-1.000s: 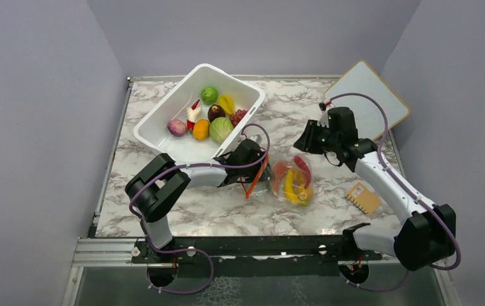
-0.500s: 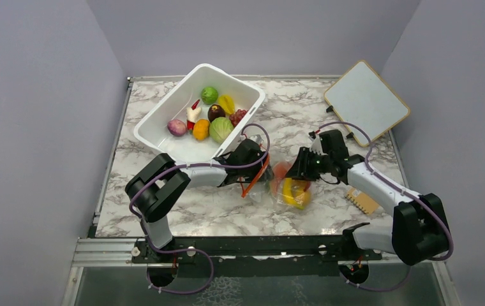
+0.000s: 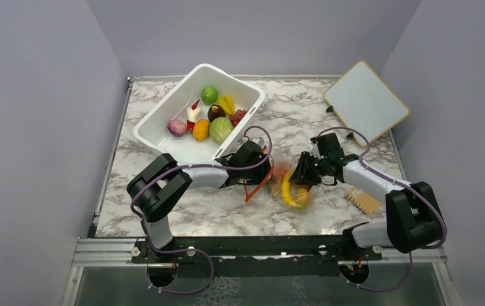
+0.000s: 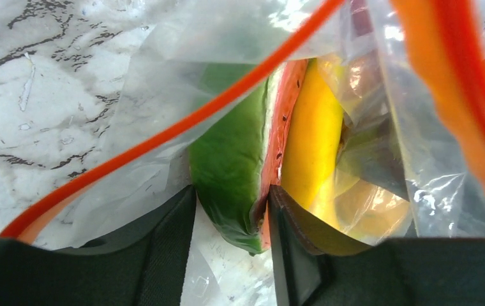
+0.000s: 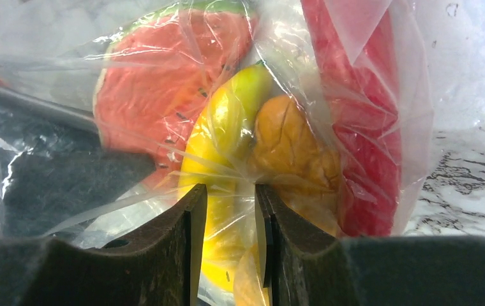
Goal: Open the zip-top bag and remove the fake food
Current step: Pick up the fake fruit from the zipper food storage bag.
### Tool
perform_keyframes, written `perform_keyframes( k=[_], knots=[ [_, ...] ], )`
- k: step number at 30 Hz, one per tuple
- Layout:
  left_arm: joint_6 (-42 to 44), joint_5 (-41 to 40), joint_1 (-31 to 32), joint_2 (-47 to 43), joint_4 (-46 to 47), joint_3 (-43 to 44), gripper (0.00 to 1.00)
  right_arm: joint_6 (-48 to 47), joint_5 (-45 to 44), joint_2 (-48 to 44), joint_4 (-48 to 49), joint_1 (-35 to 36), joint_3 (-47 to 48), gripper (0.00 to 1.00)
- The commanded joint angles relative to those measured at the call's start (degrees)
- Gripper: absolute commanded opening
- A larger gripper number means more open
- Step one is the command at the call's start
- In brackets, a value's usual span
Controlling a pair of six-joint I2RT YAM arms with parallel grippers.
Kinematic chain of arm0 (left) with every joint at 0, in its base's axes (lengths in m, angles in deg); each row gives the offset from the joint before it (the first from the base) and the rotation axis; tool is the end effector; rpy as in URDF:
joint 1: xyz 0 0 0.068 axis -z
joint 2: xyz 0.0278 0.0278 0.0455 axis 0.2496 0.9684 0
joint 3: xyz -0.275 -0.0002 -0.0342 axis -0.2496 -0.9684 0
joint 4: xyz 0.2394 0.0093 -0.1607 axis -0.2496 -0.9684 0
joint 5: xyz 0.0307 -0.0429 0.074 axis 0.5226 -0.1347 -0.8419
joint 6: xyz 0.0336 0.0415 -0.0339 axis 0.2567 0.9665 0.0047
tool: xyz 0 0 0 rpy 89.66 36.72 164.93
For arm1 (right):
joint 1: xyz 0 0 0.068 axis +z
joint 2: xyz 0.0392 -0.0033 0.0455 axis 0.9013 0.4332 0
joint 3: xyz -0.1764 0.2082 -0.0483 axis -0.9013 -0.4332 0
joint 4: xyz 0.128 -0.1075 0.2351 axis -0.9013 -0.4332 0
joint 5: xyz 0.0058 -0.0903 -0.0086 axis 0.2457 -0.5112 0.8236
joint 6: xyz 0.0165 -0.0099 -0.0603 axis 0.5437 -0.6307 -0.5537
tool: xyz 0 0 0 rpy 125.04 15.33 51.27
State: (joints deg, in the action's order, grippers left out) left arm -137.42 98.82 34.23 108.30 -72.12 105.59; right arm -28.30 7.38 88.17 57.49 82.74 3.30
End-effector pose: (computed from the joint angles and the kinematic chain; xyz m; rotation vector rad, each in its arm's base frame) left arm 0.2470 -0.2930 0.1238 0.0298 2.5454 -0.9981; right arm 0.2484 0.1002 0.1396 0.2713 2.7521 0.7423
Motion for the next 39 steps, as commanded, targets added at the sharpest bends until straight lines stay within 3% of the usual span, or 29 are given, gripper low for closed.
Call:
perform_keyframes(
  k=[1,7,12,24,39],
  knots=[
    [0.34,-0.24,0.59,0.22,-0.8,0.18,0.41,0.63,-2.66,-0.19,-0.12,0.22,-1.33,0.34],
    [1.36,-4.16,0.62,-2.86,-4.16,0.39,0.29,0.28,-3.92,-1.3,-1.04,0.22,-0.66,0.34],
    [2.96,-5.6,0.61,-5.53,-6.79,0.89,0.26,-0.19,-4.89,-1.88,-1.71,0.22,-0.22,0.34],
    [12.7,-5.08,0.61,-5.16,-22.52,5.83,0.29,-0.33,-4.8,-2.42,-2.5,0.22,0.33,0.34],
    [13.37,-9.08,0.62,-0.45,-24.77,6.92,0.63,-0.16,-3.14,-5.0,-4.37,0.22,2.08,0.34]
  ],
)
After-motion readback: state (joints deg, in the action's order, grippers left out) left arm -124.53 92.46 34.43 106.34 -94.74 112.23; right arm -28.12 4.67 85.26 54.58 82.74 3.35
